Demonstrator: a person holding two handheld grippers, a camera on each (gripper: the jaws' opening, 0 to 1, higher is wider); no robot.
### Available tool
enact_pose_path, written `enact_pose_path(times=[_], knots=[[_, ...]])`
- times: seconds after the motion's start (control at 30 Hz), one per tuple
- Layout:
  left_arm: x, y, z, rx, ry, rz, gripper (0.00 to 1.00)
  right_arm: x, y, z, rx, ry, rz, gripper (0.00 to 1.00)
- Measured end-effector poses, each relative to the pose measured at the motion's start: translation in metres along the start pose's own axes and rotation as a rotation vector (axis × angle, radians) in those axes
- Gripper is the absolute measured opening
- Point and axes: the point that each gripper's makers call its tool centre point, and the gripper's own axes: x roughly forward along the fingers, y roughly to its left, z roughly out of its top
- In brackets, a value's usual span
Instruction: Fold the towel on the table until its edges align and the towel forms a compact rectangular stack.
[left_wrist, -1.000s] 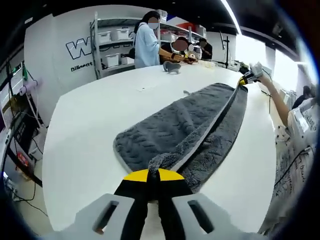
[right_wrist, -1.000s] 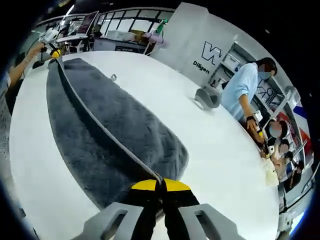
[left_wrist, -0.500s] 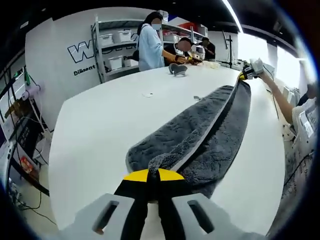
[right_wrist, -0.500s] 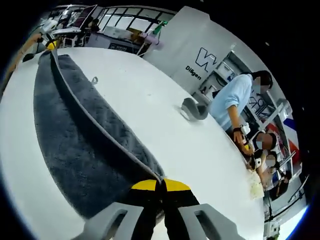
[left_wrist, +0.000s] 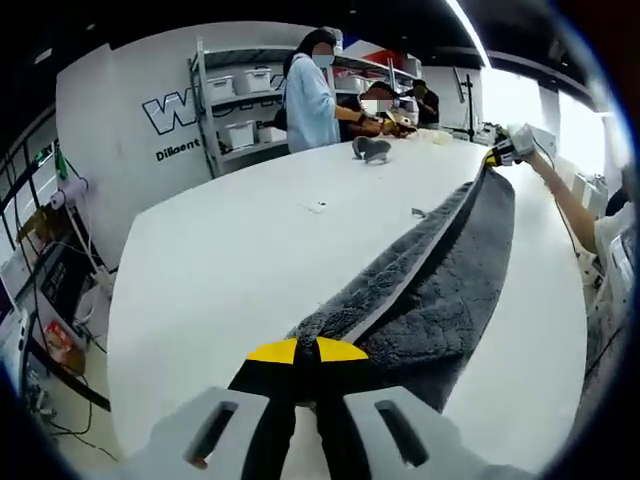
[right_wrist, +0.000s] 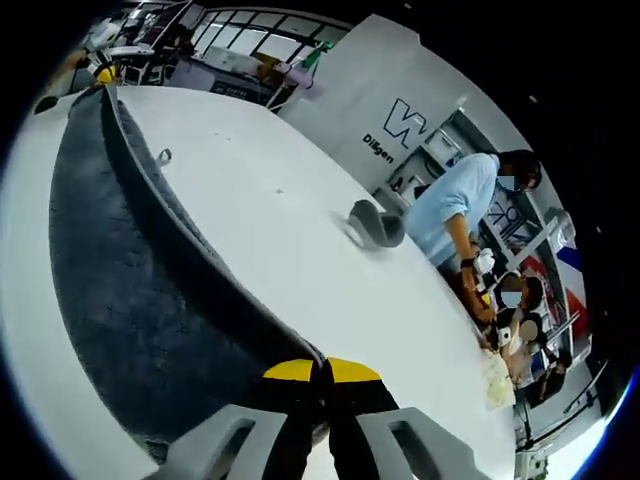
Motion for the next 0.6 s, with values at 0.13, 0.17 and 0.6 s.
enact_pose_path(times=[0.13, 0.17, 0.6], knots=[[0.007, 0.005, 0.005, 0.003, -0.007, 0.005, 0.06, 0.006, -0.006, 0.002, -0.001, -0.008, -0.023, 0.03], [0.009, 0.007, 0.007, 0.000, -0.010, 0.007, 0.06, 0.009, -0.008, 0.003, -0.001, -0.011, -0.030, 0.03], [0.041, 0.015, -0.006, -0.022, -0.001, 0.006, 0.06, 0.042, 0.007, -0.016, 0.010, 0.038, -0.011, 0.03]])
